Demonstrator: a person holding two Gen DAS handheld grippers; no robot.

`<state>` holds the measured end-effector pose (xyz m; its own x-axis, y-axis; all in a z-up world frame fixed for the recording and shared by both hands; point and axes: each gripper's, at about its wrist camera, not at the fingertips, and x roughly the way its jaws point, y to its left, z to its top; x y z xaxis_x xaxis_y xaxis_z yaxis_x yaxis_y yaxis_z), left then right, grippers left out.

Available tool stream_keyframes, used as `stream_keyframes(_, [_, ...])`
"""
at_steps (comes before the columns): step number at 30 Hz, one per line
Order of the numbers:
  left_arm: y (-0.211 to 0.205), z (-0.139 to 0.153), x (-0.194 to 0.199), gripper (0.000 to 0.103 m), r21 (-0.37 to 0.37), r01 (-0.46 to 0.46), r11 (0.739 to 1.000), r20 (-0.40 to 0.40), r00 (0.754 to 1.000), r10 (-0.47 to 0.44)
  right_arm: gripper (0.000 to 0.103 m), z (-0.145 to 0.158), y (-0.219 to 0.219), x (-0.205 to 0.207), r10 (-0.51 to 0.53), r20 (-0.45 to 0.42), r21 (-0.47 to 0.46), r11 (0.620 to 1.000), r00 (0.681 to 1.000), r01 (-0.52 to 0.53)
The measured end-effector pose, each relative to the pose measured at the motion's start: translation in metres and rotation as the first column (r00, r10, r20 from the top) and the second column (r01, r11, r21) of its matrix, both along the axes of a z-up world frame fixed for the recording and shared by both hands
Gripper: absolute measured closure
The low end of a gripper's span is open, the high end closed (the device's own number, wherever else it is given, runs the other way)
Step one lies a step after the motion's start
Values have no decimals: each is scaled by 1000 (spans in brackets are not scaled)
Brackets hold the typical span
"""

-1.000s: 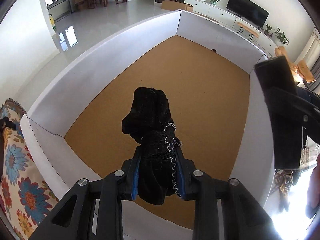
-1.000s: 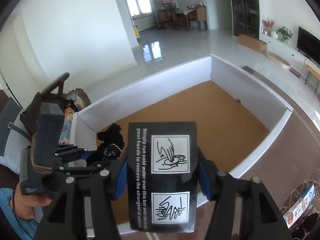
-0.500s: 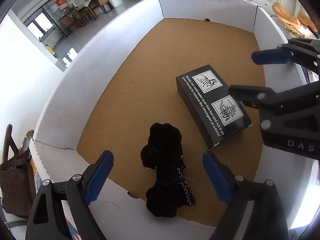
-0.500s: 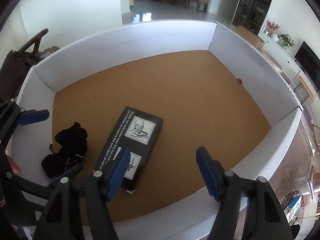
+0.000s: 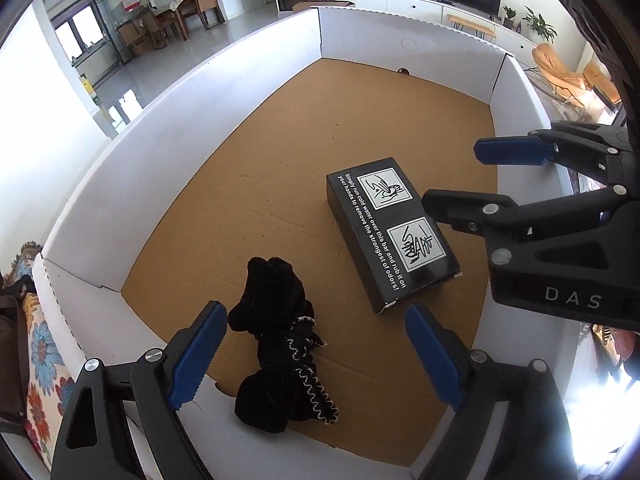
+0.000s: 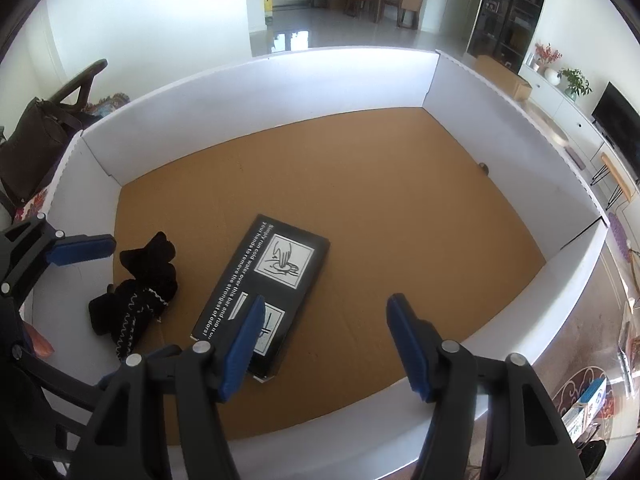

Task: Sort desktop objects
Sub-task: 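Withdraw both grippers from the bin back over the table, then move the left gripper over the rhinestone bow clip and hold there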

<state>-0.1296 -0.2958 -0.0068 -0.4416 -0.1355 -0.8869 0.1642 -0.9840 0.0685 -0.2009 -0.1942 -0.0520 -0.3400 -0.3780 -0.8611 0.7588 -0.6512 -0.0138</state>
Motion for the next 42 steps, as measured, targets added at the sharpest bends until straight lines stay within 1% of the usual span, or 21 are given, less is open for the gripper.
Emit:
stream_keyframes(1, [-2,2,0,12,-1,0,1000,-21,1000,0,36,4,0,1,-18,3,-36,999,1000,18])
stream_keyframes(2, [-3,5,2,12,-15,-4,1000,-45,999,3,29,10,6,3,-37,-7,-73,997,999,36])
stream_keyframes(3, [-3,8,3,11,-31,-9,999,-65,998,7,17,17,13,5,-58,-20,-114,992,998,55])
stream_keyframes(5, [-2,17,8,11,-41,-9,999,-112,994,4,8,32,34,13,-95,-42,-185,979,995,85])
stream_keyframes(7, [2,30,17,11,-32,10,999,-170,985,-15,8,44,59,22,-138,-53,-223,967,989,123])
stream_keyframes(11, [19,53,37,11,-23,69,997,-258,963,-73,6,60,126,46,-254,-100,-248,943,962,224])
stream_keyframes(13, [31,64,49,11,-7,106,994,-282,954,-103,2,64,171,61,-328,-110,-249,923,938,293])
stream_keyframes(16, [72,78,84,10,32,191,981,-292,941,-174,1,52,234,85,-428,-108,-212,892,897,400])
stream_keyframes(19, [120,79,107,10,93,339,936,-240,920,-309,1,31,305,116,-526,-82,-166,845,846,509])
stream_keyframes(20, [148,79,118,6,94,377,921,-202,914,-353,1,25,328,125,-553,-68,-156,828,830,538])
stream_keyframes(21, [169,74,123,3,94,405,909,-155,908,-389,1,16,349,135,-577,-55,-139,812,815,566])
stream_keyframes(23, [206,49,118,3,129,431,893,-72,902,-425,1,0,383,154,-613,-35,-98,788,789,608])
stream_keyframes(24, [222,34,117,3,150,435,888,-40,900,-434,1,-8,394,162,-625,-28,-75,779,780,622])
stream_keyframes(26, [241,9,106,3,158,425,891,42,899,-436,1,-25,414,178,-637,-21,-36,771,771,636])
stream_keyframes(28, [255,-13,97,3,157,417,895,116,893,-436,1,-36,421,192,-631,-26,-9,776,775,631])
stream_keyframes(30, [263,-30,87,3,145,408,901,150,891,-428,1,-43,424,200,-621,-35,1,783,783,622])
stream_keyframes(34, [267,-49,75,3,141,382,913,163,901,-402,1,-58,425,200,-609,-30,8,792,792,610])
stream_keyframes(35, [270,-49,74,2,116,381,917,139,908,-394,1,-61,425,197,-607,-30,14,794,794,607])
stream_keyframes(37, [275,-49,75,1,79,383,920,105,915,-390,0,-64,429,191,-602,-19,-18,798,798,602])
stream_keyframes(39, [276,-49,72,0,76,382,921,96,917,-388,0,-64,431,184,-597,-28,-32,802,802,596])
stream_keyframes(42, [272,-47,61,0,80,344,936,67,935,-349,0,-64,432,174,-585,-49,-57,811,810,582])
